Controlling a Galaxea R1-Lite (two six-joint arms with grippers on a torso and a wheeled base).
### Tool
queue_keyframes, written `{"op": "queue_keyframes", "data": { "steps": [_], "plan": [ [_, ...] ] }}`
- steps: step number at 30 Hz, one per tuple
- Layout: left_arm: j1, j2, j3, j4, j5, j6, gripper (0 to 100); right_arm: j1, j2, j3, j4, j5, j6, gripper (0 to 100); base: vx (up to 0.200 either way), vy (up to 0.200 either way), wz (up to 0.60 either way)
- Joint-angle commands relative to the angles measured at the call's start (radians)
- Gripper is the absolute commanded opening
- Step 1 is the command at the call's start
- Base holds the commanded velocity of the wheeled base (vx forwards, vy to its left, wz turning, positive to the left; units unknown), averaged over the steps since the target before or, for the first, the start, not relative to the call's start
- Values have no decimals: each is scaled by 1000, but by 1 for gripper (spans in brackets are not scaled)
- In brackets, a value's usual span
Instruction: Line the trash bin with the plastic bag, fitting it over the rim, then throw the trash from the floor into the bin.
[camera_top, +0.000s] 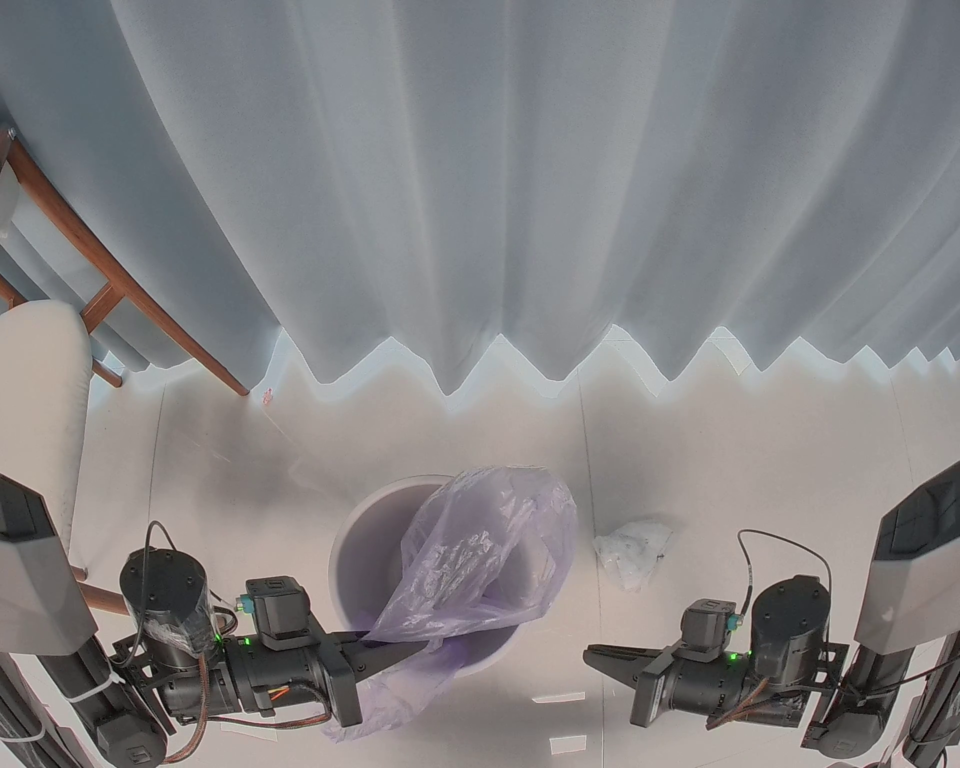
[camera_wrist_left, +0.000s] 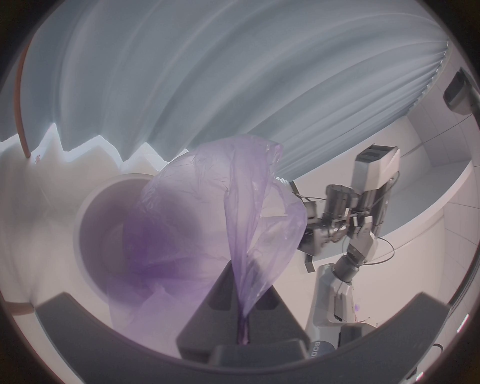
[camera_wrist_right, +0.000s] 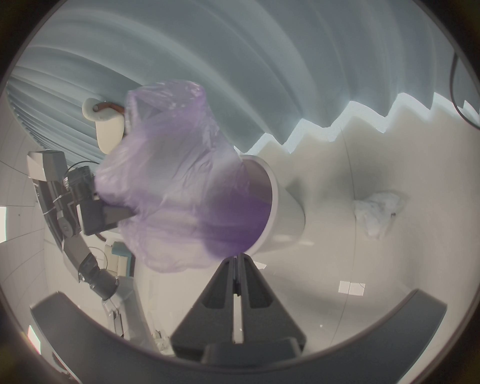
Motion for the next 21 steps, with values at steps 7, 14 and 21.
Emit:
{"op": "queue_keyframes", "data": {
  "steps": [7, 14, 21],
  "plan": [
    [-22, 6, -15, -1, 59, -1, 0, 37, -92, 62, -18, -6, 10, 100, 0, 0, 0],
    [-30, 3, -12, -1, 59, 5, 0, 74, -201, 78, -18, -6, 95, 100, 0, 0, 0],
    [-42, 0, -9, -1, 60, 5, 0, 103, -227, 81, 1, -23, 129, 100, 0, 0, 0]
  ]
}}
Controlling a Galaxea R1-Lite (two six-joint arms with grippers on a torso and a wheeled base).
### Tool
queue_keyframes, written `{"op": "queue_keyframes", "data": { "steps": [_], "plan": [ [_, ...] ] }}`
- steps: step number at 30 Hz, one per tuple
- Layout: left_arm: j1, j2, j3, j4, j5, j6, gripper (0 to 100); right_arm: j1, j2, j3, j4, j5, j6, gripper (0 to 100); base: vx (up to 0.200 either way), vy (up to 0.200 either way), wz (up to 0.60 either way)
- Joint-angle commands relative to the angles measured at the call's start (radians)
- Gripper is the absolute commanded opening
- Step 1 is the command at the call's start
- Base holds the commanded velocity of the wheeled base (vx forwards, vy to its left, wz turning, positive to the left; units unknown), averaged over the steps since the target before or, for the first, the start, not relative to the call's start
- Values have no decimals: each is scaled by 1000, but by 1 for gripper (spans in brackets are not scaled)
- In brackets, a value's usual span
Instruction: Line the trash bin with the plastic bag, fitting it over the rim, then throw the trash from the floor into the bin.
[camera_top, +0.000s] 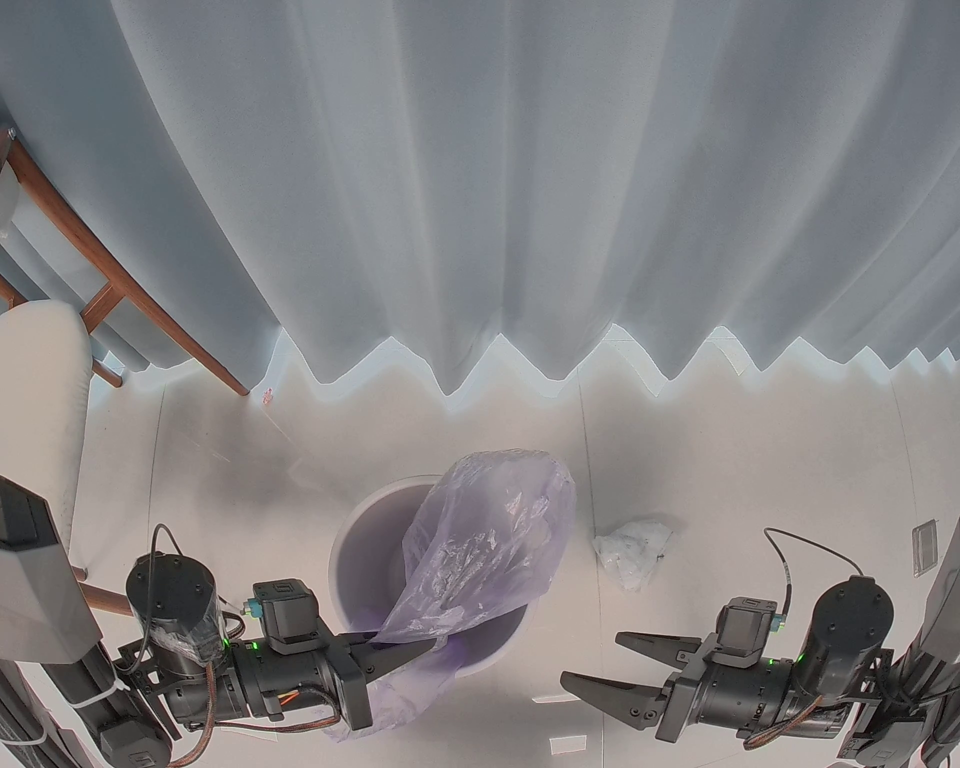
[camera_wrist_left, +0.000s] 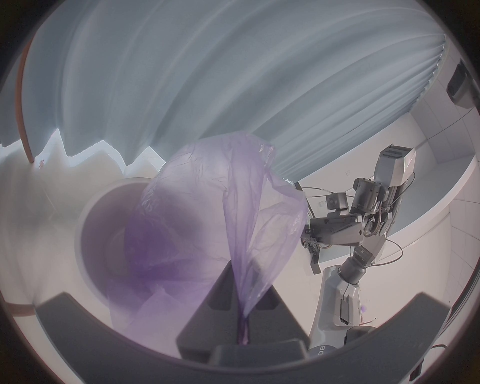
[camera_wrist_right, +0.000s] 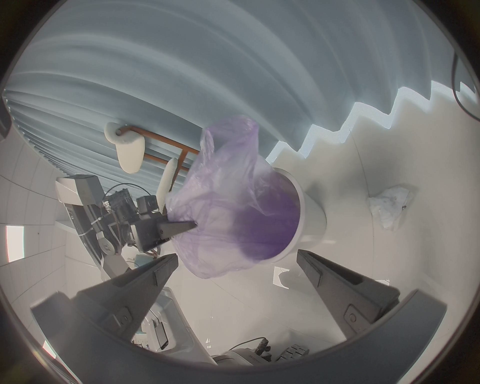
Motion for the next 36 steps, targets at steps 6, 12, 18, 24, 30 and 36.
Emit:
{"op": "queue_keyframes", "data": {
  "steps": [6, 12, 18, 24, 30, 36],
  "plan": [
    [-3, -1, -3, -1, 8, 0, 0, 30, -83, 16, 40, -4, 7, 100, 0, 0, 0],
    [-24, 0, -5, -1, 37, -2, 0, 30, -86, -13, 42, -4, 42, 100, 0, 0, 0],
    [-36, 9, -20, -1, 94, -5, 0, 29, -99, -48, 72, -4, 77, 100, 0, 0, 0],
    [-44, 11, -16, -1, 105, -3, 0, 29, -125, -82, 98, -4, 135, 100, 0, 0, 0],
    [-55, 9, -14, -1, 105, -5, 0, 30, -172, -191, 351, -4, 247, 100, 0, 0, 0],
    [-55, 9, -12, -1, 106, 0, 0, 56, -267, -272, 531, -3, 274, 100, 0, 0, 0]
  ]
}}
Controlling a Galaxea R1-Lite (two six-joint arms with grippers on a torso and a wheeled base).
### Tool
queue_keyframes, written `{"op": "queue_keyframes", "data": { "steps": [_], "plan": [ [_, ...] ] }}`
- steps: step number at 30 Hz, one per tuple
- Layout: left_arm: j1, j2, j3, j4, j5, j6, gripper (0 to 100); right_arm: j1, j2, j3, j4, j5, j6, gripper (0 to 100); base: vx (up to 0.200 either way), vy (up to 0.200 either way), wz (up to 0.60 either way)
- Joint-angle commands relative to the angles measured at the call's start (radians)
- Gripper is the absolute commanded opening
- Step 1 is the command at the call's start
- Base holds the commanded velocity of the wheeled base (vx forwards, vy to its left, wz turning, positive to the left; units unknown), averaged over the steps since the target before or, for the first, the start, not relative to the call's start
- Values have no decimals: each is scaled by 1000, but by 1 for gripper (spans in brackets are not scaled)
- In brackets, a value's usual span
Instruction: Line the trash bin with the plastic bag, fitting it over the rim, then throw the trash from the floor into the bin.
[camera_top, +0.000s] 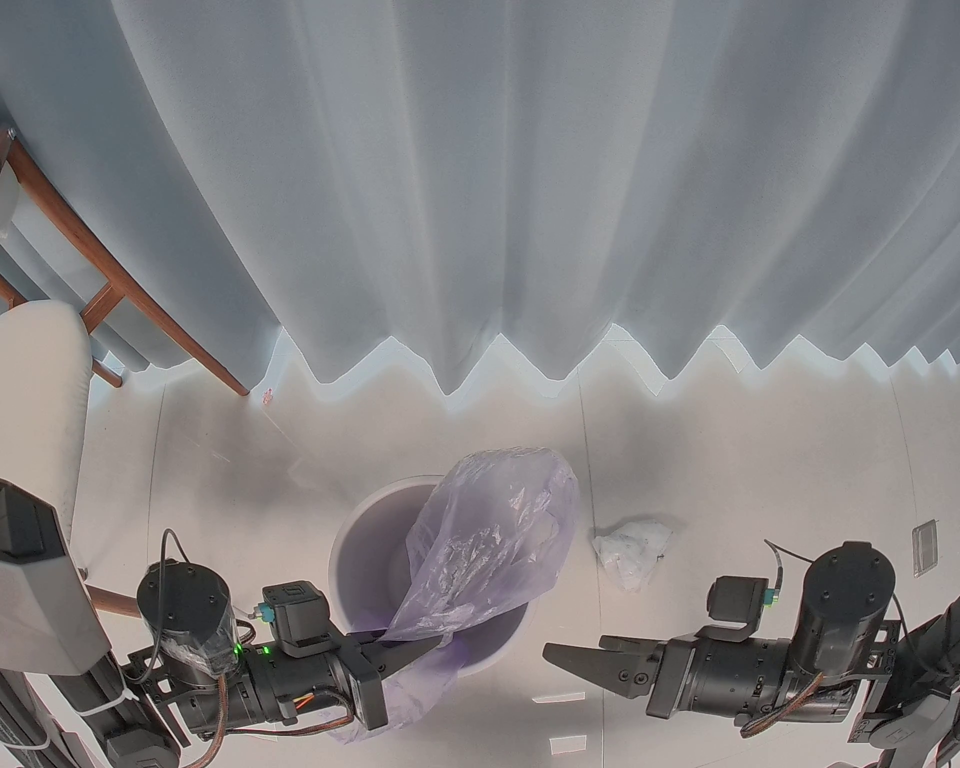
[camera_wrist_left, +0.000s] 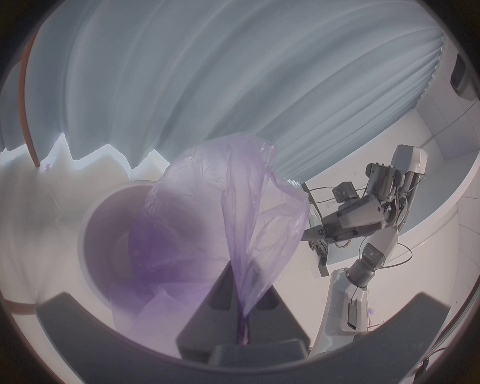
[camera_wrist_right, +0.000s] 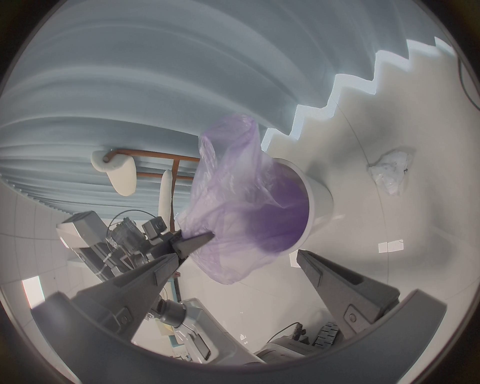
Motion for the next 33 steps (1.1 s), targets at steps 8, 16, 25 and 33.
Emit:
{"op": "queue_keyframes", "data": {
  "steps": [8, 16, 25, 33],
  "plan": [
    [-1, 7, 2, -1, 0, 1, 0, 58, -174, -178, 362, 2, 47, 100, 0, 0, 0],
    [-1, 19, 5, -1, 0, 2, 0, 50, -159, -314, 548, 0, 52, 100, 0, 0, 0],
    [-10, 21, 14, -1, -1, 4, 0, 21, -68, -426, 653, -70, 63, 100, 0, 0, 0],
    [-18, 13, 15, -1, -1, 4, 0, -19, -14, -457, 657, -81, 64, 100, 0, 0, 0]
  ]
}}
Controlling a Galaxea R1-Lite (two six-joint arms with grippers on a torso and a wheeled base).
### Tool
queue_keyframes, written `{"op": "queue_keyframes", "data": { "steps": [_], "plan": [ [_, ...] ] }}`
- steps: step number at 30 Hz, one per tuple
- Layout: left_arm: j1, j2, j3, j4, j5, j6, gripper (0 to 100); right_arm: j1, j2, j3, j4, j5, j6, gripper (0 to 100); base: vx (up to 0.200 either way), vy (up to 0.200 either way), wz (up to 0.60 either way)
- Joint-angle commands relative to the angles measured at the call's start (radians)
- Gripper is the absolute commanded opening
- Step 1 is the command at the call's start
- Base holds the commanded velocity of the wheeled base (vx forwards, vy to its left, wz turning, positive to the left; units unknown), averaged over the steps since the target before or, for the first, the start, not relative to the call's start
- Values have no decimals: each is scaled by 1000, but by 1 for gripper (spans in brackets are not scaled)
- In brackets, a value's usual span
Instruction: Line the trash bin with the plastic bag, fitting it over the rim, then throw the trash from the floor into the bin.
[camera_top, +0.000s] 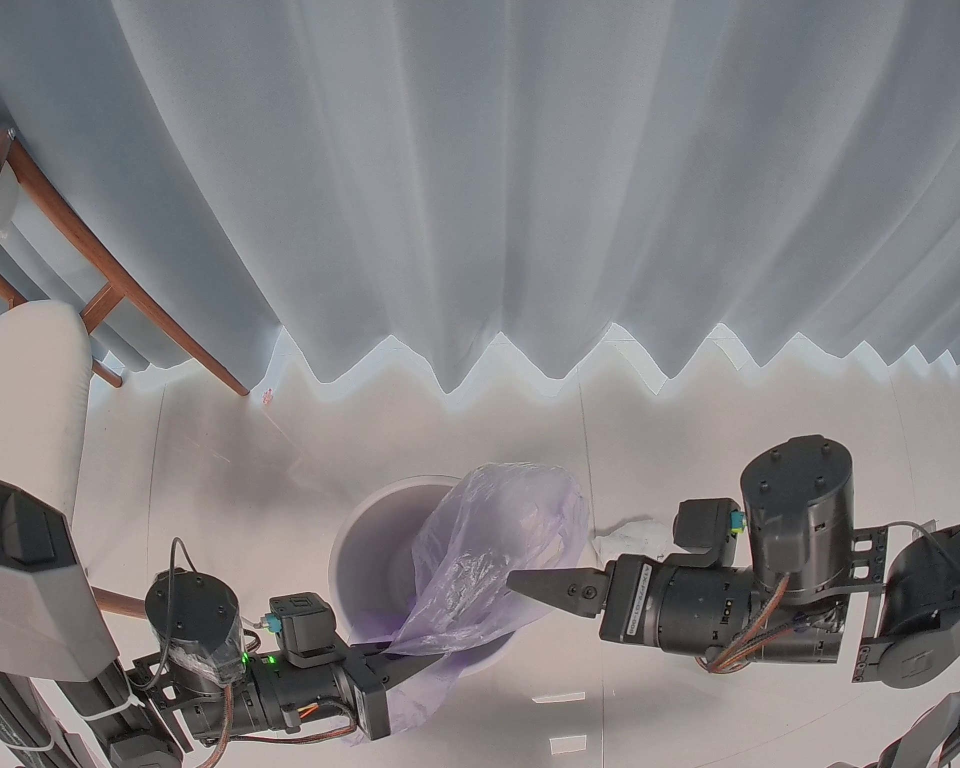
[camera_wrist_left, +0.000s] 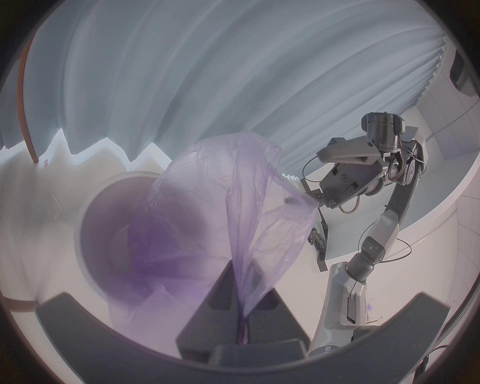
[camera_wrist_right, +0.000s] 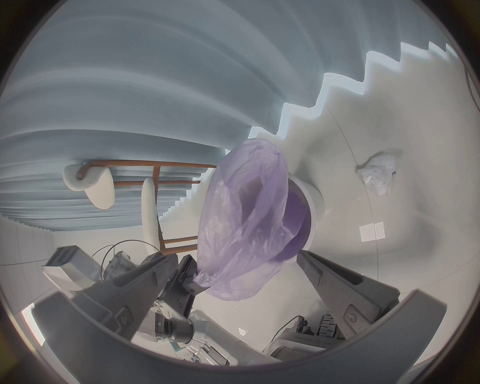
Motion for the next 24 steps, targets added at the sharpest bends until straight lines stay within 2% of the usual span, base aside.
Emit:
{"op": "queue_keyframes", "data": {
  "steps": [1, 11, 24],
  "plan": [
    [-2, -4, 0, 0, 0, -1, 0, -20, 54, -20, 2, -9, 0, 100, 0, 0, 0],
    [1, -9, -3, 0, 0, -1, 0, -75, 89, -36, -1, -20, -2, 100, 0, 0, 0],
    [-7, -14, 0, 0, 2, 1, 0, -91, 134, -19, -1, -21, -8, 100, 0, 0, 0]
  ]
}}
